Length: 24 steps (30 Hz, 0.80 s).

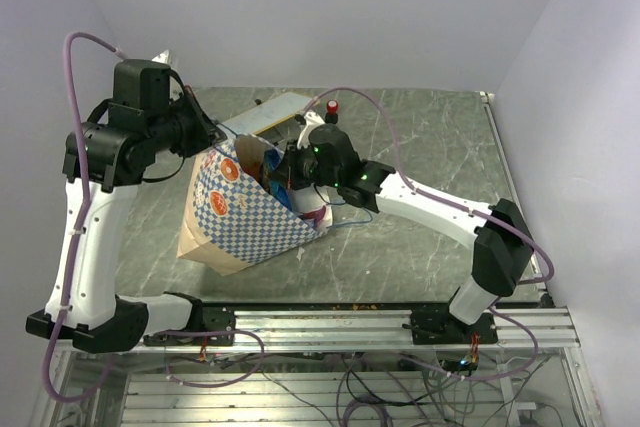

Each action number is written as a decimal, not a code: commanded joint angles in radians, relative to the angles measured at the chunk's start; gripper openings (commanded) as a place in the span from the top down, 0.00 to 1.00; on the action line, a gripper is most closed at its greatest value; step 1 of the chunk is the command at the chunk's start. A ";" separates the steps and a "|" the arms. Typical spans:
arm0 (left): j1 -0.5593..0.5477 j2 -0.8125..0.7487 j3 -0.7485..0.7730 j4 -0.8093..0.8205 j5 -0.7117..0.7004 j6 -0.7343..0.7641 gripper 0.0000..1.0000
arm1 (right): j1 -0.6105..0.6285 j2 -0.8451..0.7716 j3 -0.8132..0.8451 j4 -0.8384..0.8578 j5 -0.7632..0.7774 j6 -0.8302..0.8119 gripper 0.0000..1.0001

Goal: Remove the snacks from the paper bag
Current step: Take out the snack from the paper bag.

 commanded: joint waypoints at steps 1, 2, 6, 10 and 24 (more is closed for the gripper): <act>0.012 -0.011 0.042 -0.063 -0.098 0.035 0.93 | 0.011 -0.102 0.111 0.042 -0.054 0.003 1.00; 0.014 -0.015 0.038 -0.064 -0.104 0.032 0.93 | 0.013 -0.112 0.120 0.022 -0.046 -0.005 1.00; 0.014 -0.026 0.030 -0.053 -0.112 0.022 0.93 | 0.011 -0.179 0.120 -0.062 0.019 -0.045 1.00; 0.016 -0.015 0.045 -0.047 -0.100 0.024 0.93 | 0.010 -0.245 0.128 -0.146 0.074 -0.087 1.00; 0.026 0.014 0.050 -0.028 -0.067 0.051 0.93 | 0.002 -0.370 0.344 -0.392 0.325 -0.214 1.00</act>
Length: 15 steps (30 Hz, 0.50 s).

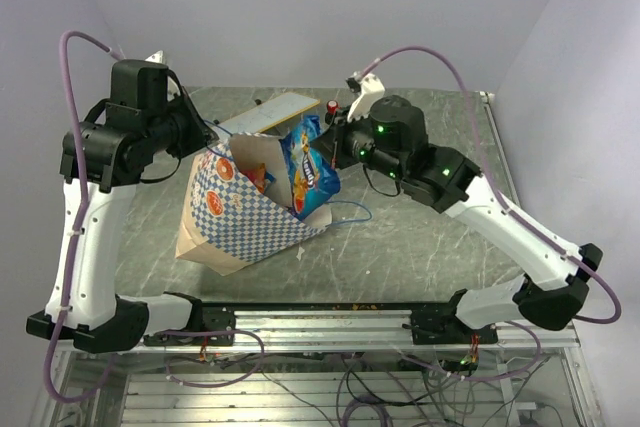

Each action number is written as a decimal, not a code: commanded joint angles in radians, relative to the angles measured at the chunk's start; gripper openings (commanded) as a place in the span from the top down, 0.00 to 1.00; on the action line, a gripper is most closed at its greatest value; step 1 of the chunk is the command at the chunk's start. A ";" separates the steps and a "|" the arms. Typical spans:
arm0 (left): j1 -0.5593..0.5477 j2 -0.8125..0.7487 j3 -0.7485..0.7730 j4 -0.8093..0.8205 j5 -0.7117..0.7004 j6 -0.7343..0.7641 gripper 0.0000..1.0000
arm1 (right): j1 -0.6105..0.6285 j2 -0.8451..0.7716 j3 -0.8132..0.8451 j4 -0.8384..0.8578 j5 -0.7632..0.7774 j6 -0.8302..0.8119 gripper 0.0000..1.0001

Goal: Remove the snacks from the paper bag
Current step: Take out the snack from the paper bag, then place the snack at the center of the board.

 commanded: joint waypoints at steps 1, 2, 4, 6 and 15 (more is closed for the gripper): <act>0.020 0.009 0.031 0.014 0.012 0.037 0.93 | -0.008 -0.083 0.107 0.037 0.188 -0.068 1.00; 0.021 0.011 0.035 0.011 0.014 0.042 0.93 | -0.012 -0.097 0.107 0.030 0.231 -0.079 1.00; 0.026 0.017 0.042 0.003 0.016 0.051 0.93 | -0.026 -0.130 0.089 0.031 0.306 -0.104 1.00; 0.031 0.021 0.048 0.001 0.021 0.060 0.93 | -0.054 -0.153 0.075 0.026 0.362 -0.116 1.00; 0.046 0.039 0.042 0.007 0.093 0.080 0.93 | -0.353 -0.147 -0.031 0.008 0.425 -0.094 1.00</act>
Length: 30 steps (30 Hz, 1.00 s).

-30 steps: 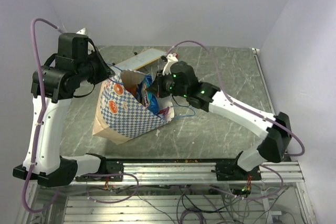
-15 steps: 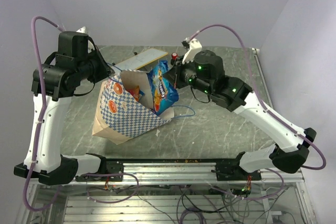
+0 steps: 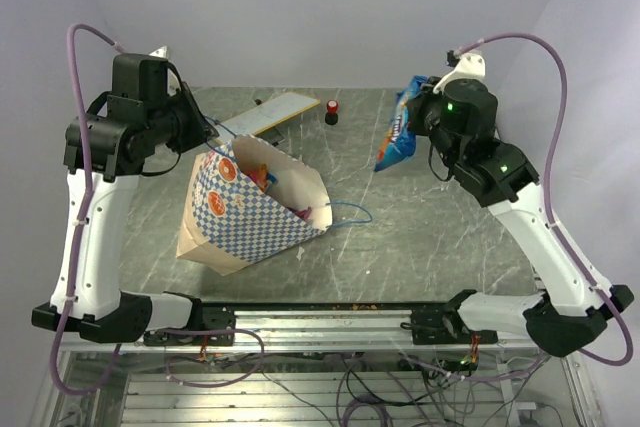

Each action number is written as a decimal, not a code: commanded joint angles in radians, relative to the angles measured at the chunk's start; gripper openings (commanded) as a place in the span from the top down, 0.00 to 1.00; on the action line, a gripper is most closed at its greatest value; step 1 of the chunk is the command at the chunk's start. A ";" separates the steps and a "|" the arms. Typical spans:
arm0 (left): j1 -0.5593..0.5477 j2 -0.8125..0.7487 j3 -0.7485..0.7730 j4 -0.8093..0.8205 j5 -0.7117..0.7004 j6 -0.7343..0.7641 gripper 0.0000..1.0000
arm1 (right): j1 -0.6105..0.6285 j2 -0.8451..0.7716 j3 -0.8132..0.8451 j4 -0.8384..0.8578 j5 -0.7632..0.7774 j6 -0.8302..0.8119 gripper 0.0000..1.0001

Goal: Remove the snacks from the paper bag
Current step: Place the snack at the center of the board.

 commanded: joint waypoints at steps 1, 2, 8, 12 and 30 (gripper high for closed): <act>0.016 0.002 0.016 0.009 0.061 0.028 0.93 | -0.117 0.011 -0.070 0.123 0.082 0.008 1.00; 0.017 0.000 0.012 0.009 0.066 0.028 0.93 | -0.134 0.023 -0.095 0.135 0.087 0.022 1.00; 0.022 -0.011 -0.017 0.035 0.092 0.014 0.93 | -0.279 0.151 -0.176 0.314 0.016 0.113 1.00; 0.024 -0.009 -0.028 0.049 0.102 0.002 0.93 | -0.327 0.299 -0.101 0.385 -0.062 0.189 1.00; 0.033 -0.008 -0.063 0.074 0.161 -0.030 0.93 | -0.739 0.219 -0.742 0.409 -0.244 0.432 0.38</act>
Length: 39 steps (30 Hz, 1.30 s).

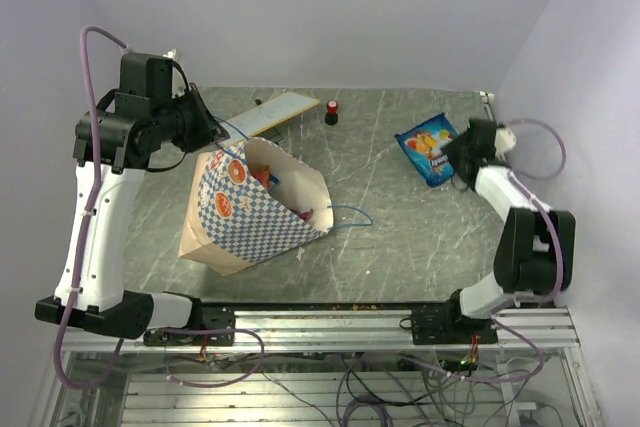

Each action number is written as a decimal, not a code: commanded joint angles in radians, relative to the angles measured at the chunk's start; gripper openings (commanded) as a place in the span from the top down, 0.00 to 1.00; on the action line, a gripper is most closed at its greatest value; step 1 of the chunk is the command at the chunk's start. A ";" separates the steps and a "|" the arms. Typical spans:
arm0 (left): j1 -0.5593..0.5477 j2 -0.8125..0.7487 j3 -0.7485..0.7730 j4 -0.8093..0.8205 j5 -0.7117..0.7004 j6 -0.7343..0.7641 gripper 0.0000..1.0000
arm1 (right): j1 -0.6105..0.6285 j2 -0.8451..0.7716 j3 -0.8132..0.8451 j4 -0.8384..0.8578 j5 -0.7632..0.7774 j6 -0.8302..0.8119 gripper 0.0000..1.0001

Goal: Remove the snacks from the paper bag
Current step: Place the snack at the center of the board, then adjust the paper bag at the center of the board.

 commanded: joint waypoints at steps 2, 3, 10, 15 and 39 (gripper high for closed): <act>0.015 -0.027 -0.014 0.019 0.036 -0.006 0.93 | -0.053 -0.292 -0.313 -0.135 -0.027 -0.076 0.29; 0.015 -0.024 -0.013 0.015 0.036 -0.001 0.93 | -0.050 -0.354 -0.336 -0.170 -0.027 -0.097 0.28; 0.018 0.011 0.024 -0.014 0.055 0.029 0.93 | 0.041 -0.355 -0.241 -0.189 -0.494 -0.352 0.24; 0.018 0.009 0.025 -0.002 0.056 0.030 0.93 | 0.124 -0.189 -0.138 -0.237 -1.037 -0.491 0.23; 0.028 0.006 0.012 0.060 0.073 -0.023 0.93 | 0.469 0.345 0.141 -0.294 -1.226 -0.765 0.43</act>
